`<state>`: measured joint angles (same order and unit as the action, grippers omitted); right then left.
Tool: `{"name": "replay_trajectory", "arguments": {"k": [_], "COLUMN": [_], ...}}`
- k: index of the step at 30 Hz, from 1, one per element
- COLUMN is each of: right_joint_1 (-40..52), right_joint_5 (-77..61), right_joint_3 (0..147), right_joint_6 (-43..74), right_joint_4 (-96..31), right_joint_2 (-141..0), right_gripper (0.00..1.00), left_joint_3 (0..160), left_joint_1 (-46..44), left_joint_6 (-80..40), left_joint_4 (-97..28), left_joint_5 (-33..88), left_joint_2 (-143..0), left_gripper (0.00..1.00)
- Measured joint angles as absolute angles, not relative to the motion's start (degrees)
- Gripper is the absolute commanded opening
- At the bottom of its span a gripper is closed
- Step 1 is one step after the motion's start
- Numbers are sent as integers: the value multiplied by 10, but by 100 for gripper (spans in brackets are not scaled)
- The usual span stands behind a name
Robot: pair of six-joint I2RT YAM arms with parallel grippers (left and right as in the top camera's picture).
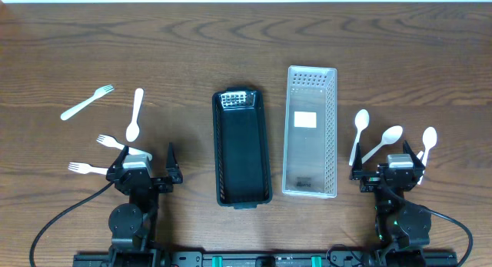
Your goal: Pack container
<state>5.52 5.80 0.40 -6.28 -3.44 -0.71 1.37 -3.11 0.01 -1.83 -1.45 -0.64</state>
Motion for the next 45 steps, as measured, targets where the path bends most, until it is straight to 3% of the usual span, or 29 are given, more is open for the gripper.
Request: {"name": "replay_trajectory", "arguments": {"k": [35, 45], "right_joint_1": [55, 55], "right_joint_5": [58, 28], "right_joint_3": [4, 11], "right_joint_6": [-61, 68], "right_joint_4": [-34, -38], "right_joint_2": [-7, -13], "right_gripper": [99, 99], "left_joint_3": [14, 33], "left_joint_1": [-31, -31], "left_joint_6": [0, -46], "left_joint_4": [-17, -49], "left_joint_5": [-15, -15], "left_joint_2": [-6, -27], "left_gripper": [98, 98]}}
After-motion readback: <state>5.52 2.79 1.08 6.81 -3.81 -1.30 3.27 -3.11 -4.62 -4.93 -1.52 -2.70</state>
